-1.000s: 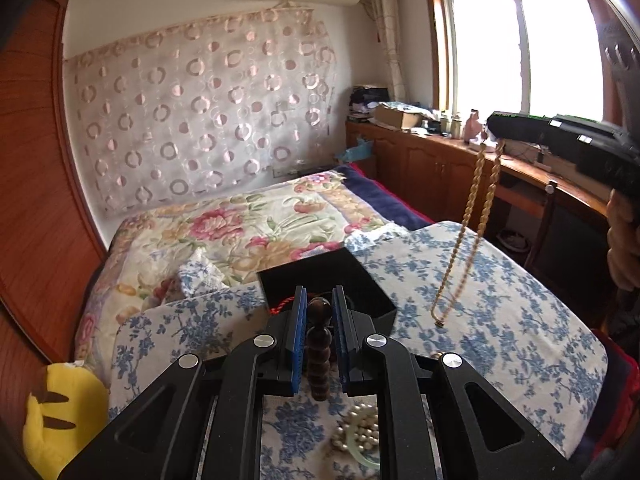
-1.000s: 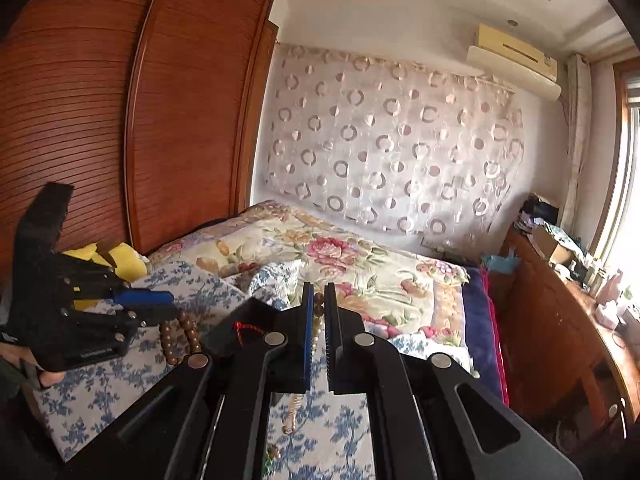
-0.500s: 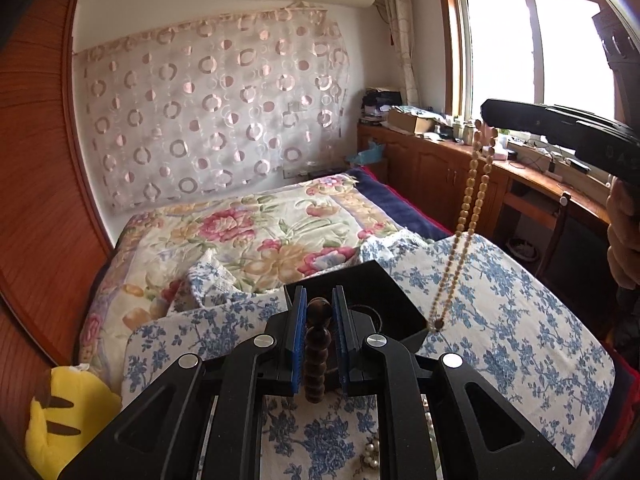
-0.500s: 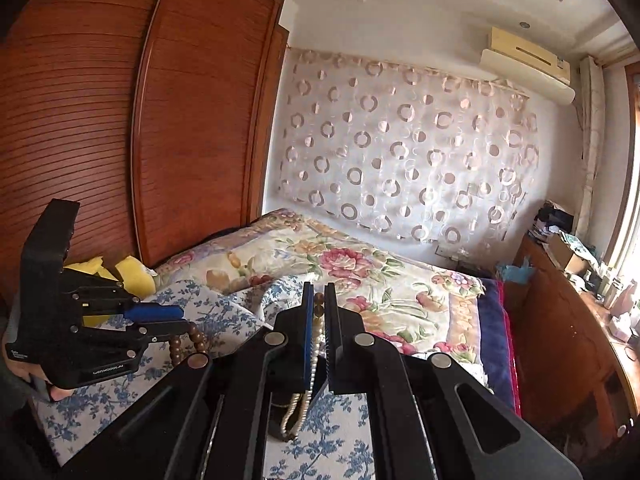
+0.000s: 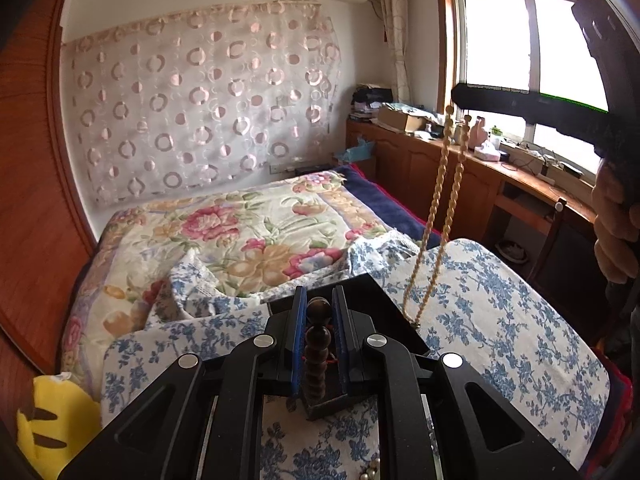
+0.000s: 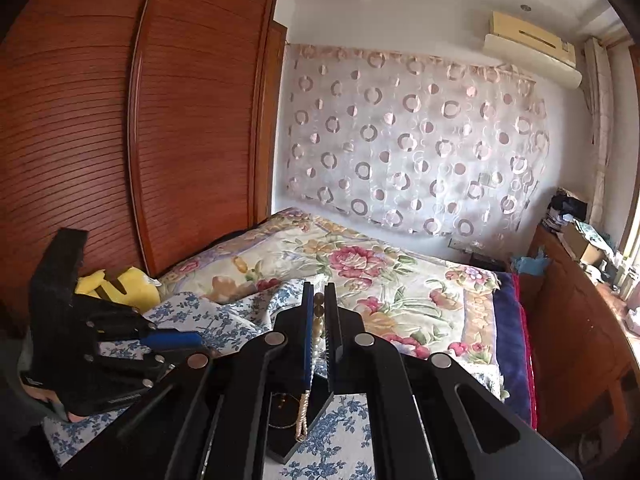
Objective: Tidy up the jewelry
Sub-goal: 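Lower the bead bracelet into the box with the left tool while the right drops the pearls in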
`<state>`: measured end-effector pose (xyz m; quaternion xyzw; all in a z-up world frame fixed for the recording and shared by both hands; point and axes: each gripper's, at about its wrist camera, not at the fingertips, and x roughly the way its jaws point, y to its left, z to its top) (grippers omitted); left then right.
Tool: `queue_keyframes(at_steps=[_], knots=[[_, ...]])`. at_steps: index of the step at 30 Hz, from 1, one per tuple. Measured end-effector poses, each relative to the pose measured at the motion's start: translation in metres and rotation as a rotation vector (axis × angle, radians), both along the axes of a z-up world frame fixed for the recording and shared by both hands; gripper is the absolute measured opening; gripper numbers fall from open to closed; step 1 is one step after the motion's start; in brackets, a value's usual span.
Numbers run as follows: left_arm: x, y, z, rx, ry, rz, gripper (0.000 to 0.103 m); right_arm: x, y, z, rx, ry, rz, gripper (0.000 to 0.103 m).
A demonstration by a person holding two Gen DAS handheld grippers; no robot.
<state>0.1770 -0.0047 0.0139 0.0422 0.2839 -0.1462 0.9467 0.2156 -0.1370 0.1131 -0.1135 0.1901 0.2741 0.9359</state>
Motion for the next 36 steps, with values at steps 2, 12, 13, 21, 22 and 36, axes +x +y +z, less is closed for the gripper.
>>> queue_keyframes(at_steps=[2,12,13,21,22,36], knots=[[0.005,0.000,-0.005,-0.007,0.013,-0.004,0.012,0.001,0.001,0.001,0.002,-0.005,0.008,0.006],[0.024,-0.008,-0.023,-0.021,0.058,-0.029,0.012,0.004,0.001,0.007,-0.001,-0.023,0.034,0.006],[0.026,-0.008,-0.026,-0.020,0.065,-0.029,0.012,0.006,0.002,0.003,-0.005,-0.012,0.036,0.006],[0.030,-0.007,-0.045,-0.016,0.110,-0.025,0.012,0.022,0.010,-0.051,-0.050,0.111,0.044,0.006],[0.028,-0.007,-0.045,-0.016,0.109,-0.024,0.012,0.023,0.012,-0.056,-0.051,0.124,0.044,0.006],[-0.027,0.013,-0.052,-0.045,0.103,0.008,0.021,0.019,0.021,-0.118,-0.059,0.263,0.039,0.007]])
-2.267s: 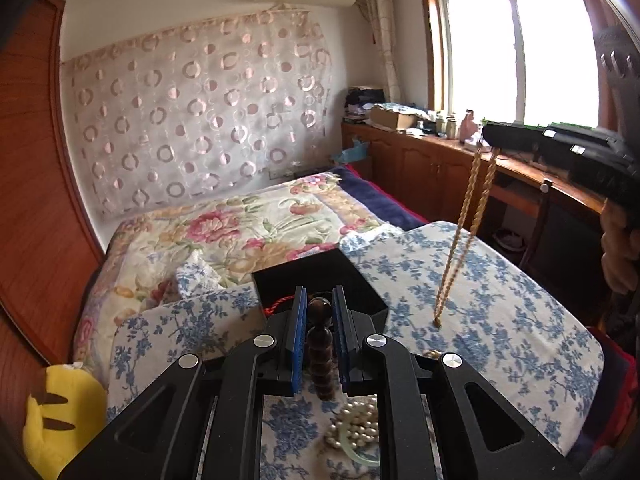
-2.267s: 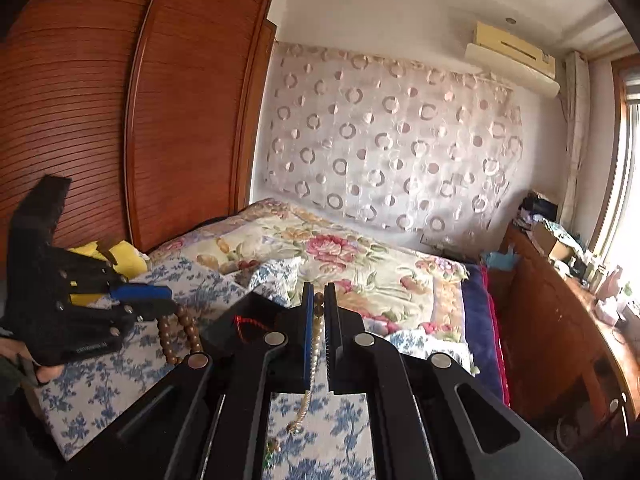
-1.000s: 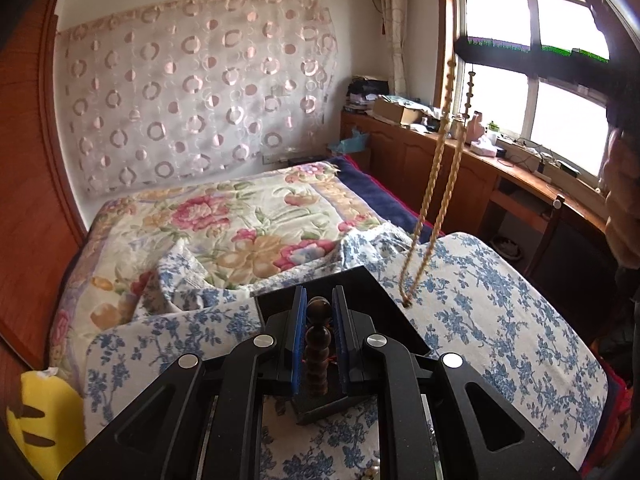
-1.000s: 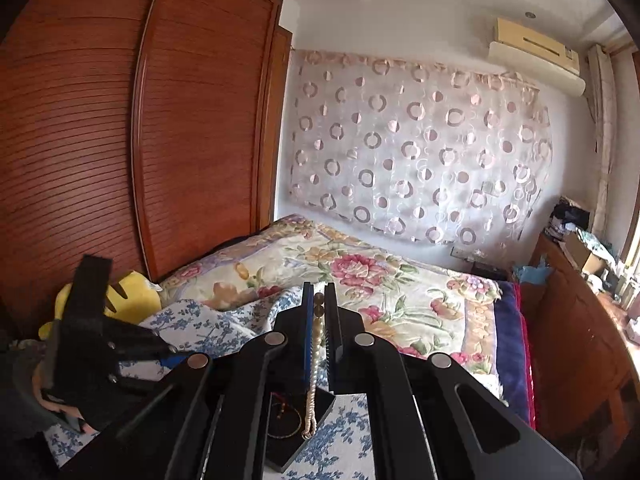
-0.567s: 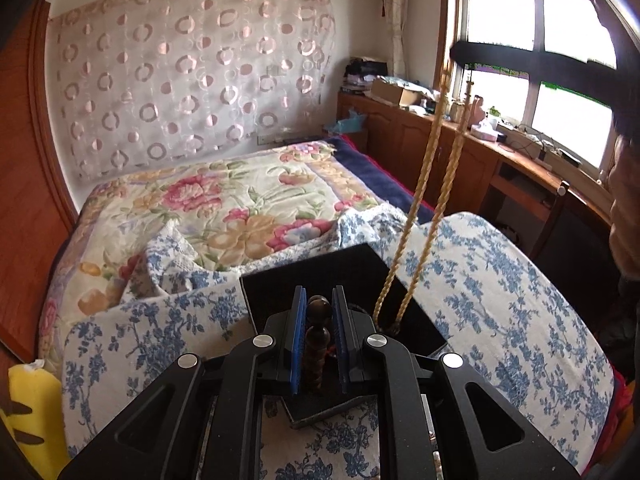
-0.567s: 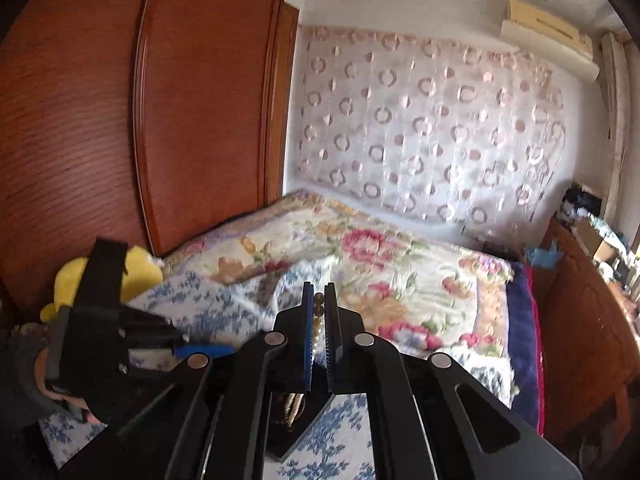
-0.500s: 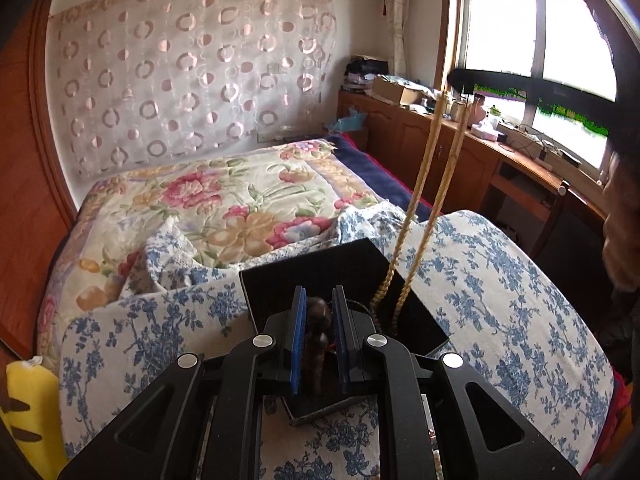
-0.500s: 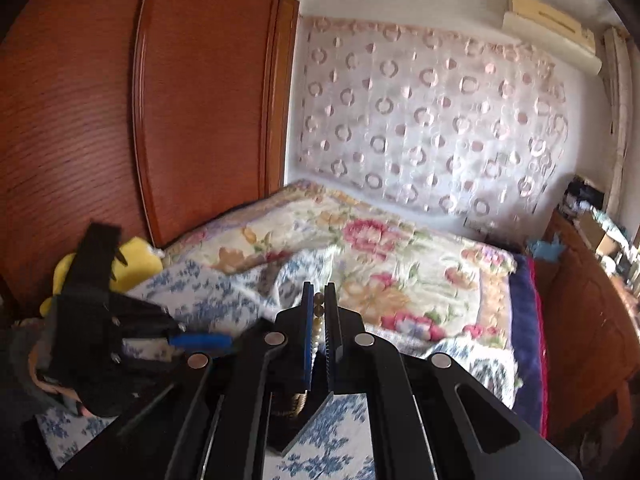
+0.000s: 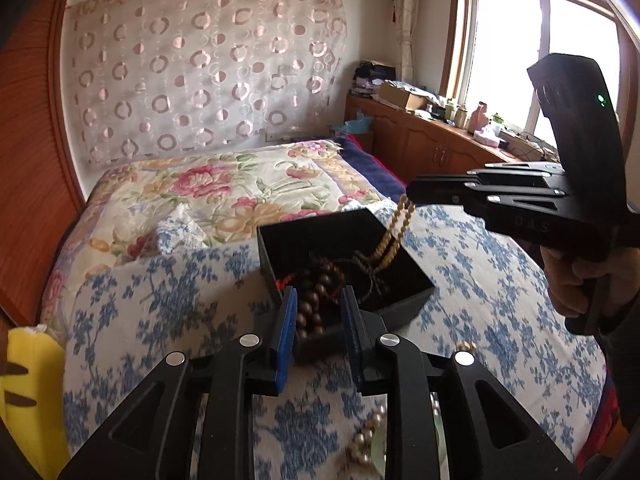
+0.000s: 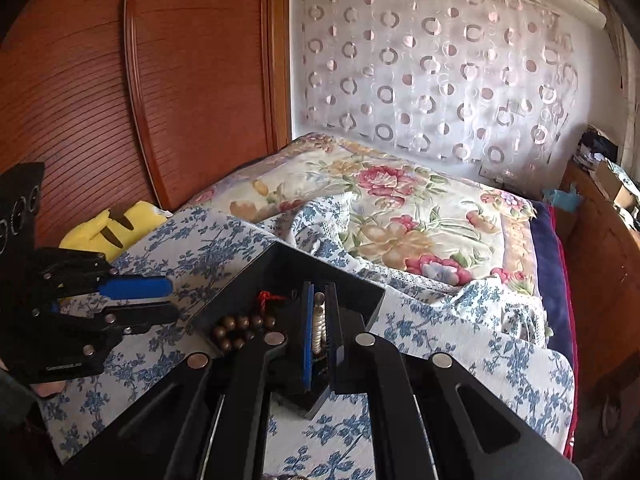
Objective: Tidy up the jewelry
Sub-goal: 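Lower the bead bracelet into the box with the left tool while the right drops the pearls in, then lift the jade bangle with the left tool while the right tool moves to the pearls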
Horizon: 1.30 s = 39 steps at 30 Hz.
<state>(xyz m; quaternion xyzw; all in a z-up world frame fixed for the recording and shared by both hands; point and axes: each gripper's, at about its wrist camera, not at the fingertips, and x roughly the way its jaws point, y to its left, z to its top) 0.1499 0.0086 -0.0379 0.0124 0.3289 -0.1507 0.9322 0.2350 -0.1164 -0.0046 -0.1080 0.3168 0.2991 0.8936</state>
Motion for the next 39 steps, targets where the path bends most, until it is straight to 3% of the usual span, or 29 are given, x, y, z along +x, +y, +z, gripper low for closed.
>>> queue_keyframes(at_steps=[4,6,10,18,26,32,39], knots=[[-0.017,0.000,-0.008,0.009,0.007,0.001,0.022,-0.013,-0.005,-0.001,0.010,-0.009,-0.012,0.009],[-0.022,0.000,-0.011,0.011,0.013,0.005,0.022,-0.017,-0.007,0.000,0.013,-0.016,-0.018,0.017],[-0.036,-0.003,-0.017,0.020,0.022,0.004,0.023,-0.030,-0.015,0.001,0.031,-0.020,-0.025,0.018],[-0.062,-0.022,-0.029,0.037,0.041,-0.017,0.042,-0.069,-0.044,-0.012,0.047,-0.009,-0.055,0.018],[-0.075,-0.042,-0.055,0.061,0.103,-0.050,0.044,-0.100,-0.064,-0.049,0.035,0.036,-0.091,0.018],[-0.076,-0.055,-0.063,0.084,0.123,-0.070,0.057,-0.113,-0.072,-0.068,0.040,0.064,-0.109,0.019],[-0.075,-0.071,-0.070,0.146,0.127,-0.084,0.068,-0.122,-0.078,-0.077,0.037,0.069,-0.114,0.031]])
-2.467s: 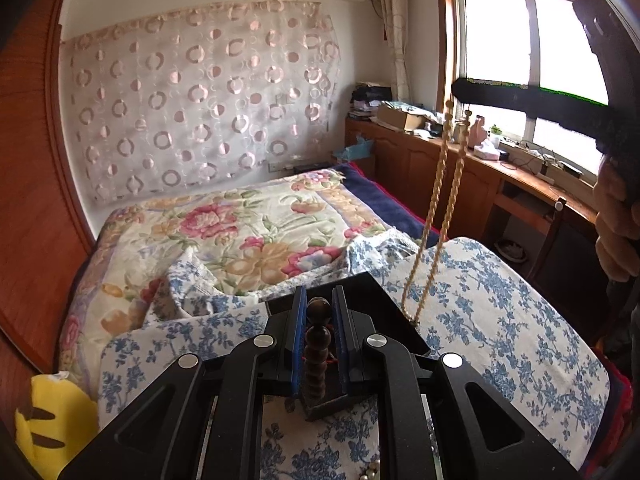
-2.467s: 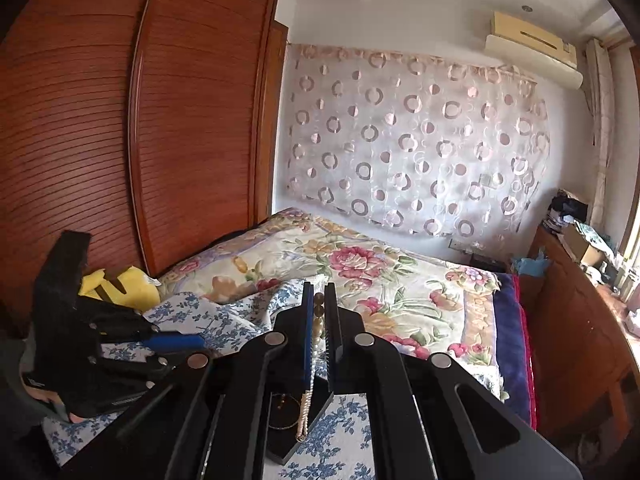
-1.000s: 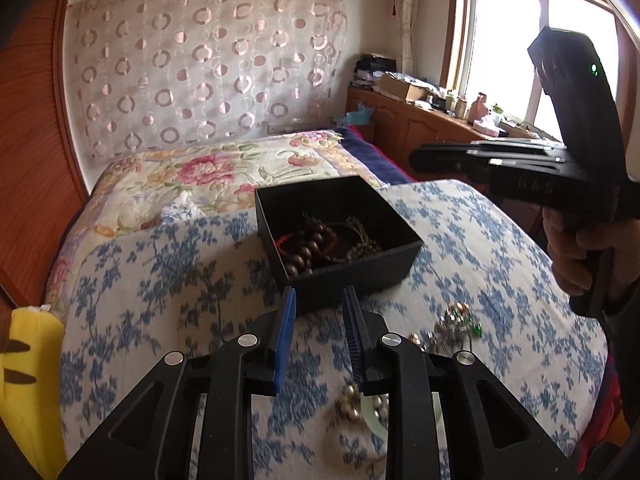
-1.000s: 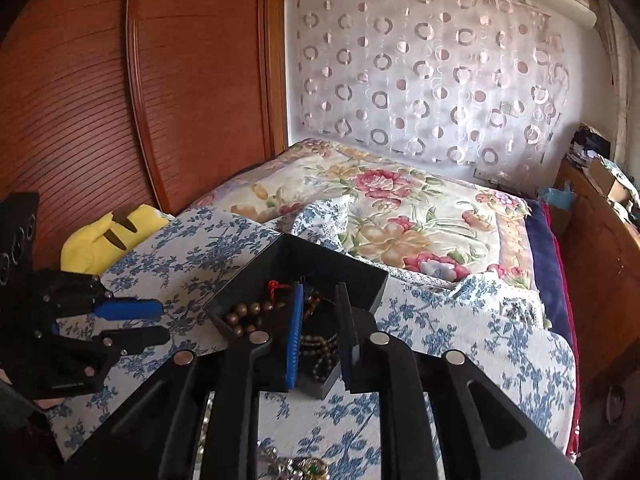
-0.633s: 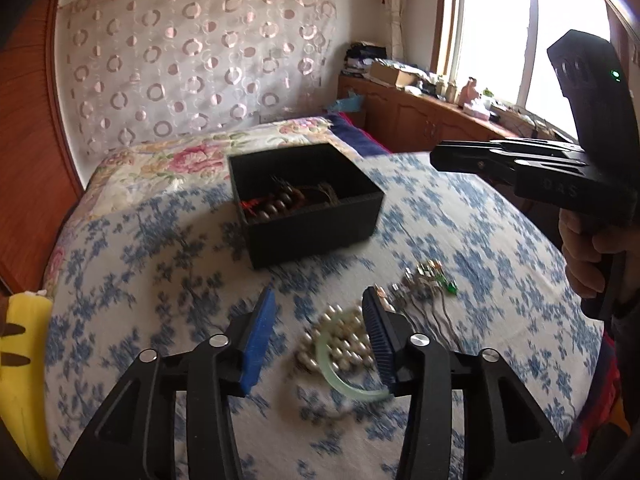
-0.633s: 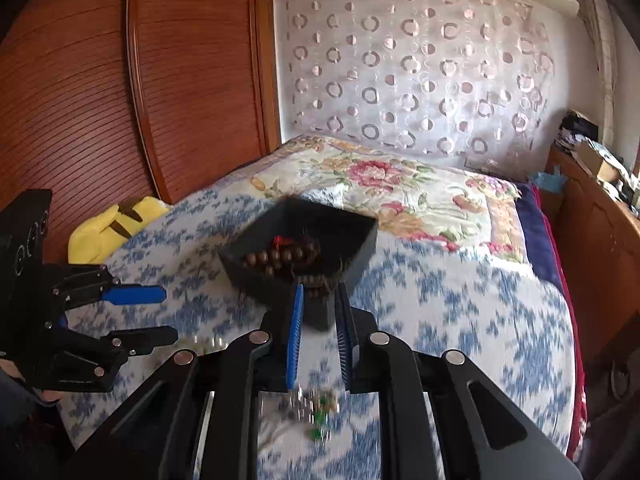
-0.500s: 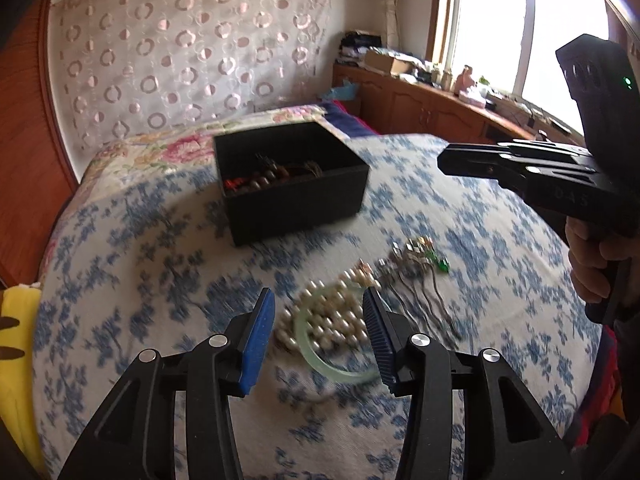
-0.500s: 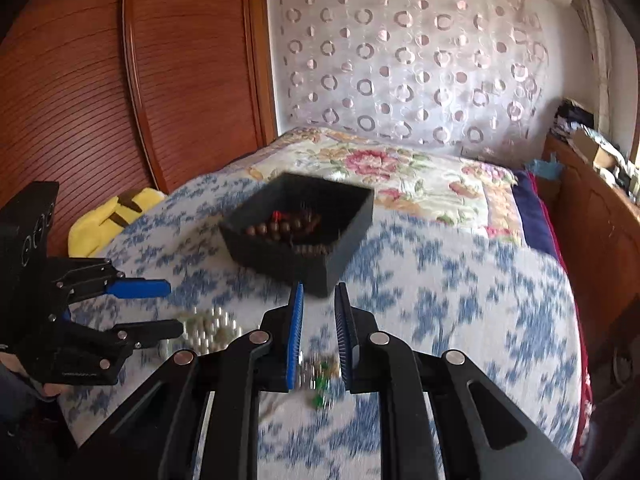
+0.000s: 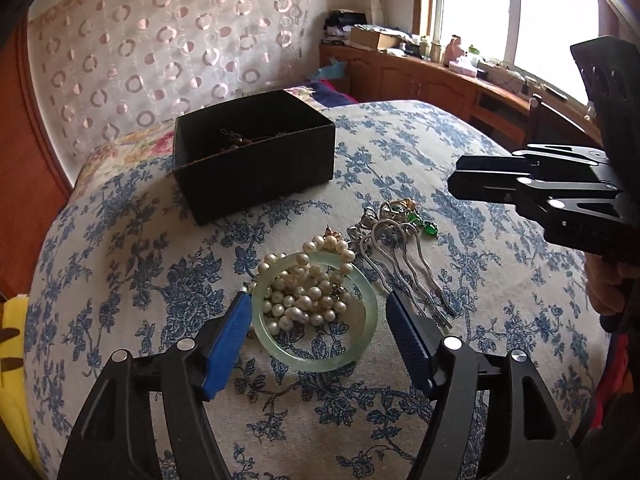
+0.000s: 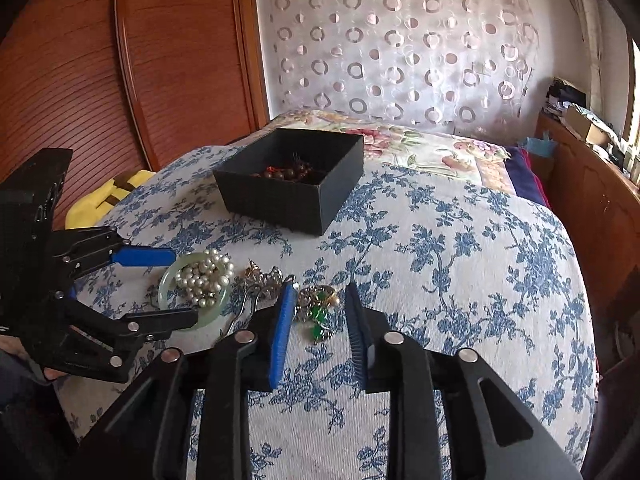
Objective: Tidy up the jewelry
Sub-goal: 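Lift the jade bangle with the left tool while the right tool moves to the pearls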
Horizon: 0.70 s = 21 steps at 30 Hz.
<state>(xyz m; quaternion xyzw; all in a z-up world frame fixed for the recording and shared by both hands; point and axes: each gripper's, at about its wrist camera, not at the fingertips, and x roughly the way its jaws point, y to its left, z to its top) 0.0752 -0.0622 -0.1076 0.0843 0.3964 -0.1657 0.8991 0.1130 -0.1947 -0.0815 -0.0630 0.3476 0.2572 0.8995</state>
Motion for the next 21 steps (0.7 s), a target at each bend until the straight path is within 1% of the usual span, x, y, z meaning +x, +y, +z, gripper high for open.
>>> queue_keyframes(at_steps=[3,7,10,16,18,21], knots=[[0.004,-0.002,-0.001,0.020,0.005,0.000,0.070,-0.002,-0.002,-0.003,0.003,0.006,-0.003,0.032],[0.008,-0.005,-0.007,0.050,0.025,0.000,0.070,-0.003,-0.003,-0.007,0.006,0.014,-0.003,0.032],[0.010,-0.006,-0.008,0.068,0.019,0.004,0.073,-0.003,-0.002,-0.009,0.004,0.018,-0.004,0.032],[0.012,-0.007,-0.011,0.068,0.008,-0.004,0.073,-0.005,0.000,-0.010,-0.006,0.022,0.006,0.032],[0.010,-0.006,-0.010,0.064,0.006,-0.012,0.069,-0.006,0.002,-0.010,-0.011,0.022,0.012,0.032],[0.007,-0.002,-0.008,0.051,0.000,-0.007,0.069,-0.005,0.005,-0.012,-0.015,0.027,0.016,0.032]])
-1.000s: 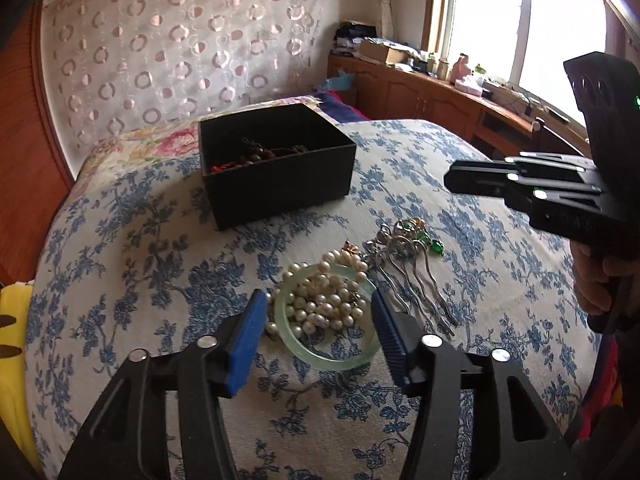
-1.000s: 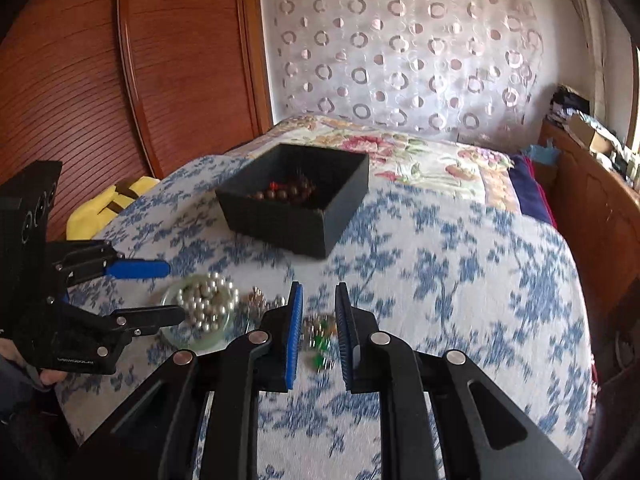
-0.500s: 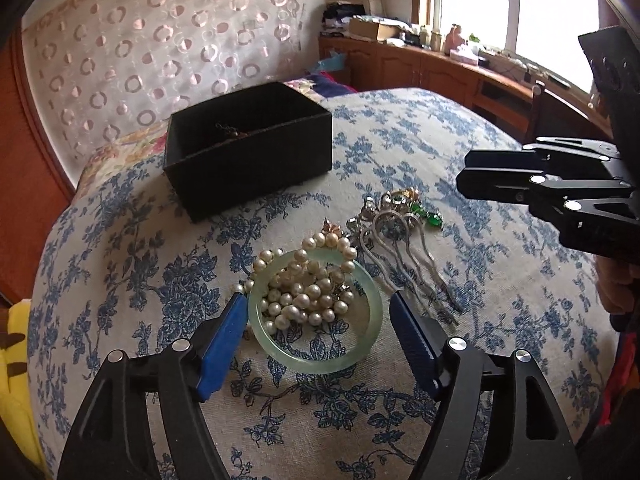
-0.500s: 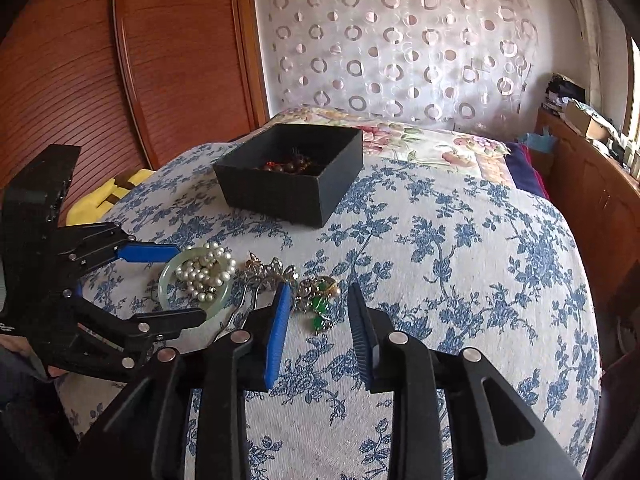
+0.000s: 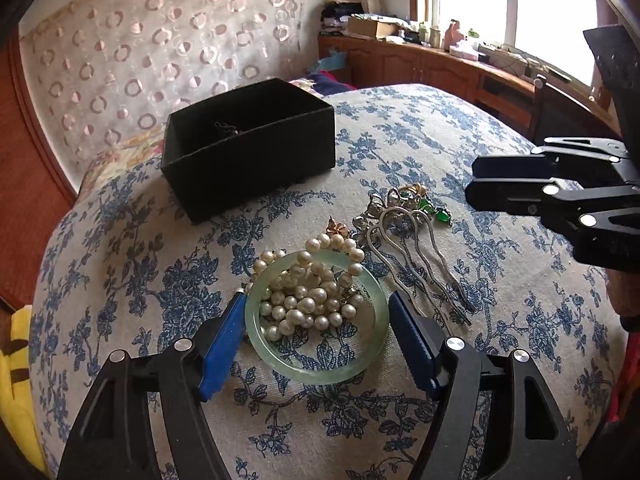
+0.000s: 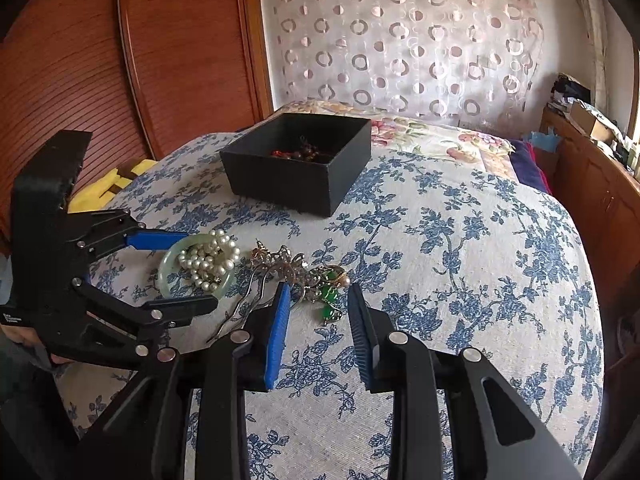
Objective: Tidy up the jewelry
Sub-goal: 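Lift the jade bangle with the left tool while the right tool moves to the pearls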
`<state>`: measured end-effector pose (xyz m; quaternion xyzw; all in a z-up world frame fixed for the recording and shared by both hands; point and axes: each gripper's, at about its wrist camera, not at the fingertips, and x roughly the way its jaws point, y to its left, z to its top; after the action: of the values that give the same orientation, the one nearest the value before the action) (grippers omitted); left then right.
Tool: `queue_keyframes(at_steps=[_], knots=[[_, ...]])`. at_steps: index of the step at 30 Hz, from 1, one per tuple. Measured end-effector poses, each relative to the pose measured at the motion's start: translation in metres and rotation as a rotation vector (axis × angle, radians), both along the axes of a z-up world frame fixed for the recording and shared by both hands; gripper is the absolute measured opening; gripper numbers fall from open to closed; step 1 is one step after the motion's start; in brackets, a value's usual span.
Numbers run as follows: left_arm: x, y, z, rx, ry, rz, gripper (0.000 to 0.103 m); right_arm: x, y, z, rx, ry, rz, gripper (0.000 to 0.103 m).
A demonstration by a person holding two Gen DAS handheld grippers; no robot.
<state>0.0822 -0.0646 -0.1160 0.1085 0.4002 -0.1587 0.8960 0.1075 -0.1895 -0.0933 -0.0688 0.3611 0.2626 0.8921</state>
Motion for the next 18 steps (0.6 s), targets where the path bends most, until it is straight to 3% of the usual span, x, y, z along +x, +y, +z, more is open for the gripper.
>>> queue_keyframes(at_steps=[10,18], knots=[[-0.019,0.032,0.037,-0.114,-0.087,0.059,0.069,0.001,0.023,0.004,-0.008,0.000,0.045,0.032],[-0.030,0.061,0.050,-0.119,-0.119,0.114,0.069,0.001,0.059,0.003,-0.019,0.010,0.128,0.032]])
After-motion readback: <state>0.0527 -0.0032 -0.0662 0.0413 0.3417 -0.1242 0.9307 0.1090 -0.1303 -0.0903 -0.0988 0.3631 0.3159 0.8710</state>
